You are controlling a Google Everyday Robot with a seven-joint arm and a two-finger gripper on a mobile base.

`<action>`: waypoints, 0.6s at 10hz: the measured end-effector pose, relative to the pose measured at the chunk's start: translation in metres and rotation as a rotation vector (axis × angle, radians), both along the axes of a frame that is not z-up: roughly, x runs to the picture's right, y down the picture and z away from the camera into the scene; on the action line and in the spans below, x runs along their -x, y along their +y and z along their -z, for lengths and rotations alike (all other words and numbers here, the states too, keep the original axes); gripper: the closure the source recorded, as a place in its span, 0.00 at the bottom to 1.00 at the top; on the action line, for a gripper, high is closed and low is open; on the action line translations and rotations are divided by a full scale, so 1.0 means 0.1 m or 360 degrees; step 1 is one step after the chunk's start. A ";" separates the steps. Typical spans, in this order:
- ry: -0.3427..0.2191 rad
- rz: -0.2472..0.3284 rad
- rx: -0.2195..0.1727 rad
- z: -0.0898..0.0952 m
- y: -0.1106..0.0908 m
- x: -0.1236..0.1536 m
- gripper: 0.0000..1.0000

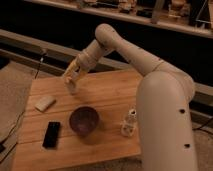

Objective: Place the pepper in the ceramic cup

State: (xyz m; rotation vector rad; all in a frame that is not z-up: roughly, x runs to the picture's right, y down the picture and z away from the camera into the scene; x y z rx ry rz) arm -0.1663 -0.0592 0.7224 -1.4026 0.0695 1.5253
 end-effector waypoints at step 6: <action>0.0030 0.0045 0.0079 -0.34 -0.12 0.06 1.00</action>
